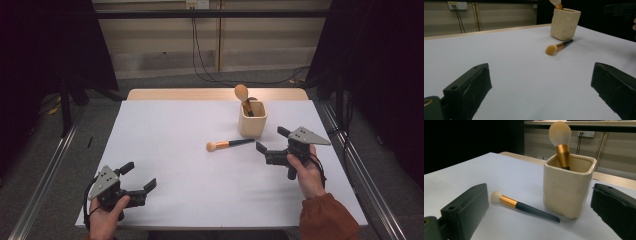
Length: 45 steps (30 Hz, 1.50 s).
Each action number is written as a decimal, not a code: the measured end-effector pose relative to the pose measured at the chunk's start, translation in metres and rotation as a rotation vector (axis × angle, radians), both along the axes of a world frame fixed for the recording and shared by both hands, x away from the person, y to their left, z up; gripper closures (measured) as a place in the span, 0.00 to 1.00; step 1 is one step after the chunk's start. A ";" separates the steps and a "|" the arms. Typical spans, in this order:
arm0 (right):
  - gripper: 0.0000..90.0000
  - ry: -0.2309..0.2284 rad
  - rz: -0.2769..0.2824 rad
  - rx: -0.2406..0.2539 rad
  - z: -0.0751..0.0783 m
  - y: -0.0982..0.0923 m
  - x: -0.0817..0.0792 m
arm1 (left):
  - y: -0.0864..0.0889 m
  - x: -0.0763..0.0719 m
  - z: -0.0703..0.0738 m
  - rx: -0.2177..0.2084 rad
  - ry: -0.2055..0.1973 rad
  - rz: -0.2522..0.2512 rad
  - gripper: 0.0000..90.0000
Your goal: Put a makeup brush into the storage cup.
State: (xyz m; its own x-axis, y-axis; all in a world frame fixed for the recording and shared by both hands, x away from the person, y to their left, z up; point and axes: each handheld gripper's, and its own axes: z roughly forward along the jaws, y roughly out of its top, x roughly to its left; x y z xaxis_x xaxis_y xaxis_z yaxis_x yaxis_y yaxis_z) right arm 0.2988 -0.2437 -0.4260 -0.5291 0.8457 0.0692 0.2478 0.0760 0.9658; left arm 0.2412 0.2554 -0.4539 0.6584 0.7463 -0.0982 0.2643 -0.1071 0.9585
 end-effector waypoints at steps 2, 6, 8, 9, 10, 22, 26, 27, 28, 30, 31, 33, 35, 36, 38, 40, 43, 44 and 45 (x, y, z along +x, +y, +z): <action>0.01 -0.009 -0.004 0.000 0.002 0.002 0.005 | 0.000 0.000 0.000 0.001 0.000 0.001 0.03; 0.01 -0.018 -0.009 0.001 0.004 0.004 0.016 | 0.001 0.001 0.000 0.001 -0.002 0.001 0.03; 0.01 -0.018 -0.011 0.009 0.005 0.005 0.022 | 0.001 0.002 0.000 0.005 -0.004 0.001 0.03; 0.01 -0.020 -0.010 -0.003 0.005 0.005 0.024 | 0.001 0.002 0.000 0.004 -0.002 -0.002 0.03; 0.01 -0.021 -0.015 0.000 0.006 0.006 0.027 | 0.002 0.003 0.000 0.005 -0.001 0.001 0.03; 0.00 -0.012 -0.010 -0.033 0.013 0.016 0.053 | 0.003 0.003 0.000 0.010 -0.001 0.006 0.03; 0.02 0.014 -0.002 -0.052 0.019 0.015 0.061 | 0.003 0.003 0.000 0.008 0.001 0.010 0.03; 0.02 0.016 -0.001 -0.057 0.022 0.015 0.062 | 0.003 0.003 0.000 0.009 0.001 0.012 0.03; 0.01 0.018 0.003 -0.059 0.024 0.014 0.063 | 0.004 0.003 0.000 0.009 0.001 0.011 0.03; 0.01 0.045 0.020 -0.067 0.028 0.013 0.065 | 0.004 0.003 0.000 0.012 0.000 0.013 0.03; 0.01 0.061 0.032 -0.077 0.028 0.012 0.065 | 0.004 0.004 0.000 0.012 0.000 0.013 0.03; 0.01 0.091 0.049 -0.082 0.029 0.011 0.064 | 0.005 0.004 0.000 0.012 -0.001 0.013 0.03; 0.02 0.119 0.080 -0.093 0.028 0.009 0.063 | 0.004 0.004 0.000 0.007 0.000 0.010 0.03; 0.02 0.134 0.088 -0.097 0.028 0.009 0.063 | 0.004 0.004 0.000 0.005 -0.003 0.013 0.03; 0.02 0.150 0.100 -0.103 0.027 0.008 0.062 | 0.005 0.004 0.000 0.003 -0.003 0.014 0.03; 0.02 0.165 0.110 -0.101 0.028 0.007 0.062 | 0.005 0.004 -0.001 0.000 0.003 0.019 0.03; 0.02 0.192 0.124 -0.116 0.029 0.005 0.062 | 0.005 0.004 -0.001 0.001 0.002 0.020 0.03; 0.02 0.209 0.135 -0.127 0.030 0.004 0.062 | 0.005 0.004 -0.001 -0.003 0.002 0.019 0.03; 0.02 0.223 0.141 -0.136 0.030 0.004 0.062 | 0.005 0.004 -0.001 0.000 0.000 0.020 0.03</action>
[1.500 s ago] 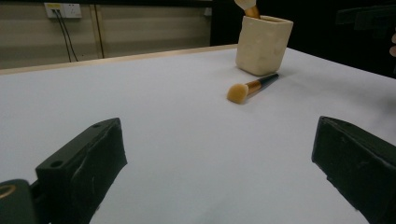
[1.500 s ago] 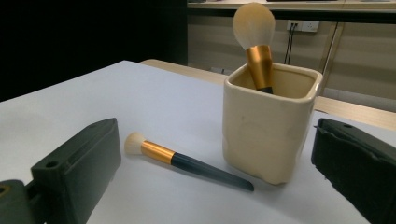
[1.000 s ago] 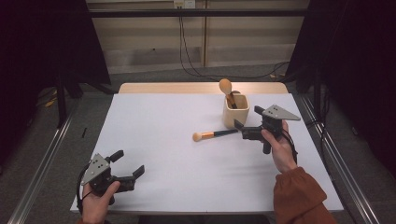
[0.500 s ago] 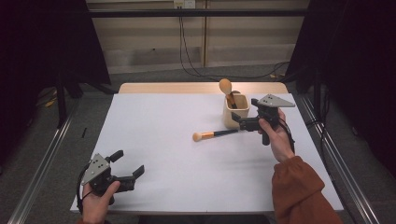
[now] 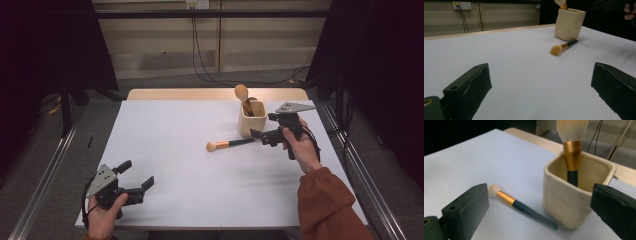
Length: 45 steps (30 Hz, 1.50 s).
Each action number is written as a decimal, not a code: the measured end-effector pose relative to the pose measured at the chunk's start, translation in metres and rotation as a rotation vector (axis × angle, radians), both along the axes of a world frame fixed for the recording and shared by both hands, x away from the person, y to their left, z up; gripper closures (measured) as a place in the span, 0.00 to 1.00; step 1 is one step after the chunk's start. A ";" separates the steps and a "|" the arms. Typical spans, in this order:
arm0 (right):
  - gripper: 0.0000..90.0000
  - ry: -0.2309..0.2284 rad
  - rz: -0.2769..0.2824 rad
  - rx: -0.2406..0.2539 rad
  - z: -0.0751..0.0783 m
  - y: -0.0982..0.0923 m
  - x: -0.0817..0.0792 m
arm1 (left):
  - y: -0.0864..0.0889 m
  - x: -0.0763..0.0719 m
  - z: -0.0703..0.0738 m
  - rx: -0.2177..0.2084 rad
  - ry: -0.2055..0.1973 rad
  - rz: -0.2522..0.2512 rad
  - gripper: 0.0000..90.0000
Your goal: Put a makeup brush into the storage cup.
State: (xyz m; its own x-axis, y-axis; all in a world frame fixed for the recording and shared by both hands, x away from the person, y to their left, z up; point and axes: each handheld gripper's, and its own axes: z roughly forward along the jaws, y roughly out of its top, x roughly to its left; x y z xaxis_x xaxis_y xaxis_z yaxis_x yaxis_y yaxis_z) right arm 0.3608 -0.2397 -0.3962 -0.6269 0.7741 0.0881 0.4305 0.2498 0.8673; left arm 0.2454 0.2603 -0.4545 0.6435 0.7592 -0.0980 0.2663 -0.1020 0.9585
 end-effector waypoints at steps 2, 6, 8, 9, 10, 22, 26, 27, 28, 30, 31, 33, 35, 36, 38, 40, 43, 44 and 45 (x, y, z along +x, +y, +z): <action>0.02 0.043 0.032 -0.015 0.000 -0.002 0.001 | 0.000 0.000 0.001 0.005 -0.004 0.005 0.03; 0.02 0.070 0.053 -0.051 0.001 -0.001 0.001 | 0.002 0.000 0.000 0.007 -0.006 0.003 0.03; 0.02 0.079 0.064 -0.073 0.000 0.000 0.000 | 0.001 0.000 0.000 0.010 -0.005 0.002 0.03; 0.02 0.086 0.070 -0.081 0.000 0.001 0.000 | 0.000 -0.001 0.000 0.008 -0.003 0.001 0.03; 0.02 0.094 0.076 -0.092 -0.001 0.002 0.000 | 0.000 -0.001 0.000 0.009 -0.003 0.000 0.03; 0.03 0.222 0.196 -0.232 -0.008 0.010 0.008 | 0.001 0.000 0.001 0.017 -0.005 -0.001 0.03; 0.06 0.267 0.233 -0.264 -0.014 0.017 0.010 | 0.001 -0.001 0.001 0.016 -0.004 -0.003 0.03; 0.08 0.272 0.235 -0.277 -0.016 0.019 0.011 | 0.001 -0.001 0.001 0.021 -0.005 -0.007 0.03; 0.09 0.276 0.245 -0.288 -0.017 0.020 0.012 | 0.001 -0.001 0.001 0.019 -0.005 -0.005 0.03; 0.08 0.295 0.263 -0.287 -0.020 0.023 0.013 | 0.001 -0.001 0.001 0.019 -0.003 -0.005 0.03; 0.08 0.306 0.268 -0.288 -0.021 0.024 0.014 | 0.001 -0.001 0.001 0.019 -0.003 -0.005 0.03; 0.09 0.302 0.284 -0.311 -0.024 0.027 0.015 | 0.001 -0.001 0.001 0.019 -0.002 -0.004 0.03; 0.09 0.319 0.289 -0.329 -0.026 0.029 0.016 | 0.001 -0.001 0.000 0.021 -0.003 -0.005 0.03; 0.09 0.318 0.289 -0.333 -0.027 0.030 0.016 | 0.001 -0.001 0.001 0.022 -0.002 -0.005 0.03; 0.09 0.311 0.294 -0.341 -0.028 0.031 0.018 | 0.001 -0.001 0.001 0.019 -0.002 -0.004 0.03; 0.09 0.316 0.302 -0.346 -0.028 0.032 0.019 | 0.001 0.000 0.000 0.022 -0.001 -0.005 0.03; 0.09 0.317 0.311 -0.362 -0.029 0.035 0.020 | 0.001 0.000 0.000 0.023 -0.002 -0.006 0.03; 0.09 0.316 0.323 -0.365 -0.030 0.036 0.021 | 0.001 0.000 0.000 0.026 -0.003 -0.009 0.03; 0.08 0.319 0.328 -0.373 -0.030 0.038 0.021 | 0.001 0.000 0.000 0.023 -0.002 -0.006 0.03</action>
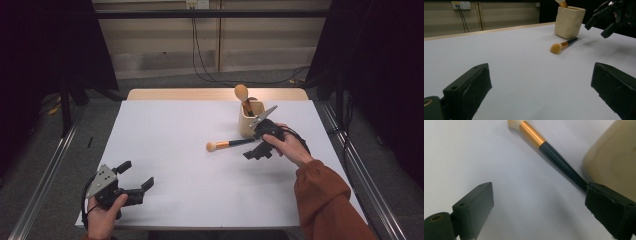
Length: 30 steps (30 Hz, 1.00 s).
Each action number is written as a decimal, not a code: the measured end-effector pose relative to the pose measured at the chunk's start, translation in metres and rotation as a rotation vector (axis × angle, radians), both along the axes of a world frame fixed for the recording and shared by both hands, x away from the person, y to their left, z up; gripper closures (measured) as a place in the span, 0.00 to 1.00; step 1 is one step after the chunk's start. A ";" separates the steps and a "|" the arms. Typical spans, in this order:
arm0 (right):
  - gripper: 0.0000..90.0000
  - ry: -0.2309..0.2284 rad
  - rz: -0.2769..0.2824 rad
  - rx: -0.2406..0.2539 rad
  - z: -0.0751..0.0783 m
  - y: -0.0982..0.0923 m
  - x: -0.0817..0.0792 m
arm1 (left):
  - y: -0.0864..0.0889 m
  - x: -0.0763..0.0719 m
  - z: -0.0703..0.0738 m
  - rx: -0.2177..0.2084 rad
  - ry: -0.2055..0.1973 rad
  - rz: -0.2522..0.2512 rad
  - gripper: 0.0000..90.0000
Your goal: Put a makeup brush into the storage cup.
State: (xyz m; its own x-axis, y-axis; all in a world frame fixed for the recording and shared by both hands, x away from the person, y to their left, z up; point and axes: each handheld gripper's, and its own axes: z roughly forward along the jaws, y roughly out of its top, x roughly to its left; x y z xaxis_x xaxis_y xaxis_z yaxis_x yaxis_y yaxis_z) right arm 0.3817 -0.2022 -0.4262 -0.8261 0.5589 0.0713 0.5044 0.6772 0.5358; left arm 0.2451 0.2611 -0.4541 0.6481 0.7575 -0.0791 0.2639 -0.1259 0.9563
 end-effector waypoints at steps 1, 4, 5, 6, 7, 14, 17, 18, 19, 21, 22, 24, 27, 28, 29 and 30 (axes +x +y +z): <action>0.08 0.001 0.011 -0.006 0.000 0.001 0.001 | 0.000 0.000 0.000 -0.001 0.001 0.000 0.03; 0.08 0.004 0.030 -0.016 -0.001 0.006 0.002 | 0.000 0.000 0.000 0.001 0.000 -0.003 0.03; 0.08 0.002 0.029 -0.018 -0.001 0.007 0.003 | 0.000 0.000 0.000 0.000 0.002 -0.001 0.03; 0.08 -0.001 0.030 -0.018 -0.001 0.008 0.004 | 0.000 0.000 0.000 0.000 0.002 -0.001 0.03; 0.08 -0.003 0.032 -0.020 -0.001 0.009 0.004 | 0.000 0.000 0.000 0.000 0.002 -0.001 0.03; 0.06 -0.004 0.086 -0.043 0.000 0.018 0.008 | 0.000 0.000 0.000 0.005 -0.001 -0.010 0.03; 0.06 -0.010 0.101 -0.045 0.001 0.022 0.011 | 0.000 0.001 0.000 0.006 0.000 -0.010 0.03; 0.06 -0.010 0.102 -0.044 0.001 0.024 0.011 | 0.000 0.001 0.000 0.006 0.000 -0.010 0.03; 0.06 -0.010 0.110 -0.047 0.000 0.025 0.012 | 0.000 0.001 0.000 0.006 0.001 -0.010 0.03; 0.06 -0.008 0.115 -0.054 0.000 0.029 0.013 | 0.000 0.001 0.000 0.004 0.004 -0.010 0.03; 0.07 -0.015 0.123 -0.052 -0.001 0.031 0.014 | 0.000 0.001 0.000 0.005 0.002 -0.011 0.03; 0.08 -0.017 0.133 -0.053 0.000 0.034 0.015 | 0.000 0.001 0.000 0.006 0.005 -0.011 0.03; 0.08 -0.020 0.147 -0.060 -0.001 0.040 0.018 | -0.001 0.002 -0.001 0.005 0.008 -0.014 0.03; 0.08 -0.021 0.149 -0.064 -0.002 0.042 0.019 | -0.001 0.002 -0.001 0.004 0.010 -0.016 0.03; 0.08 -0.019 0.150 -0.068 -0.003 0.044 0.020 | -0.001 0.003 -0.001 0.005 0.008 -0.015 0.03; 0.08 -0.017 0.153 -0.077 -0.004 0.046 0.021 | -0.001 0.003 -0.001 0.003 0.009 -0.014 0.03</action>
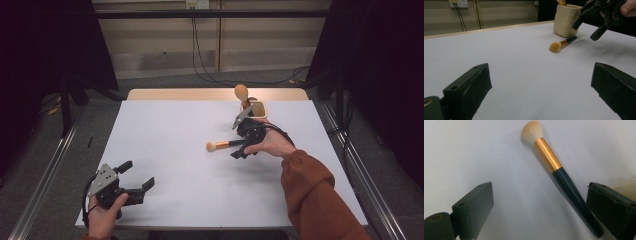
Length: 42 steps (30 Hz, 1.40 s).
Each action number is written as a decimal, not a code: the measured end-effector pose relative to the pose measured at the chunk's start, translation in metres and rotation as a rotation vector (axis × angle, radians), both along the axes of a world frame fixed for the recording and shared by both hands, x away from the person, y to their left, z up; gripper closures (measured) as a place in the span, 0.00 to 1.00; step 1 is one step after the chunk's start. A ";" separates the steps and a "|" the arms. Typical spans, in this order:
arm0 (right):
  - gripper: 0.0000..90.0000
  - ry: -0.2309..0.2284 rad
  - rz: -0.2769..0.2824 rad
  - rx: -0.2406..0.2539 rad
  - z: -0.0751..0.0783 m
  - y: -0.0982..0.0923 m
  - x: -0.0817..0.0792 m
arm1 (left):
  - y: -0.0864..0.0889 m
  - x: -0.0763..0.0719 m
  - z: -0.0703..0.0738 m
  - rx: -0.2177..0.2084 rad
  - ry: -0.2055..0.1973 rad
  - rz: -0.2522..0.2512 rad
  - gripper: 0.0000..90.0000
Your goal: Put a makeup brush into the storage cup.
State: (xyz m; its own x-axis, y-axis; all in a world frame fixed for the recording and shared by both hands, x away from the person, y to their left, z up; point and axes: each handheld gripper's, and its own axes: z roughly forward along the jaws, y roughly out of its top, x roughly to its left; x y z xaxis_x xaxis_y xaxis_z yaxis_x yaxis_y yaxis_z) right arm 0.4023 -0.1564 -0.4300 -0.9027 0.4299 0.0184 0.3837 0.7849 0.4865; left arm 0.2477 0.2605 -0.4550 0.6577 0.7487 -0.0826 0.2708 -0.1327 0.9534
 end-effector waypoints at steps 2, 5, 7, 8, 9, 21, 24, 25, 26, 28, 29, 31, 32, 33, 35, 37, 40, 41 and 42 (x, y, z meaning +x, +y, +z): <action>0.10 0.003 0.010 -0.012 -0.002 0.004 0.002 | 0.000 0.000 0.000 0.001 0.000 0.000 0.03; 0.12 0.021 0.016 -0.027 -0.004 0.009 0.004 | 0.000 0.000 0.000 0.002 0.000 -0.002 0.03; 0.15 0.022 0.022 -0.028 -0.004 0.012 0.006 | 0.000 0.001 0.000 0.006 -0.001 -0.004 0.03; 0.15 0.021 0.023 -0.036 -0.003 0.013 0.007 | 0.000 0.001 0.000 0.004 -0.001 -0.004 0.03; 0.16 0.025 0.021 -0.041 -0.003 0.015 0.007 | 0.000 0.001 0.000 0.005 -0.002 -0.005 0.03; 0.26 0.032 0.064 -0.105 -0.004 0.030 0.019 | -0.001 0.001 0.000 0.009 0.000 -0.015 0.03; 0.28 0.033 0.065 -0.126 -0.005 0.034 0.022 | -0.001 0.001 0.000 0.007 -0.001 -0.014 0.03; 0.30 0.034 0.072 -0.132 -0.005 0.034 0.024 | -0.001 0.001 0.000 0.007 0.001 -0.012 0.03; 0.32 0.037 0.067 -0.140 -0.006 0.036 0.025 | -0.001 0.001 0.000 0.006 0.002 -0.012 0.03; 0.32 0.033 0.074 -0.157 -0.006 0.038 0.027 | 0.000 0.001 0.000 0.003 0.002 -0.012 0.03; 0.33 0.034 0.079 -0.162 -0.005 0.040 0.029 | -0.001 0.000 0.000 0.003 0.001 -0.013 0.03; 0.34 0.023 0.094 -0.159 -0.004 0.043 0.031 | -0.001 0.000 0.000 0.002 0.001 -0.014 0.03; 0.34 0.030 0.096 -0.168 -0.004 0.044 0.032 | -0.001 0.000 0.000 0.004 -0.001 -0.017 0.03; 0.35 0.031 0.101 -0.178 -0.005 0.046 0.034 | -0.001 0.000 0.000 0.002 0.000 -0.016 0.03; 0.37 0.042 0.107 -0.201 -0.007 0.048 0.037 | -0.001 0.000 0.000 0.002 0.000 -0.017 0.03; 0.39 0.046 0.114 -0.208 -0.010 0.051 0.039 | -0.001 0.000 0.000 0.003 0.001 -0.017 0.03; 0.45 0.054 0.124 -0.210 -0.013 0.054 0.042 | -0.001 0.000 0.000 0.002 0.002 -0.017 0.03; 0.45 0.056 0.124 -0.217 -0.015 0.055 0.042 | -0.001 0.000 0.000 0.000 0.005 -0.019 0.03; 0.45 0.058 0.121 -0.224 -0.016 0.056 0.043 | -0.001 0.000 0.000 0.003 0.004 -0.022 0.03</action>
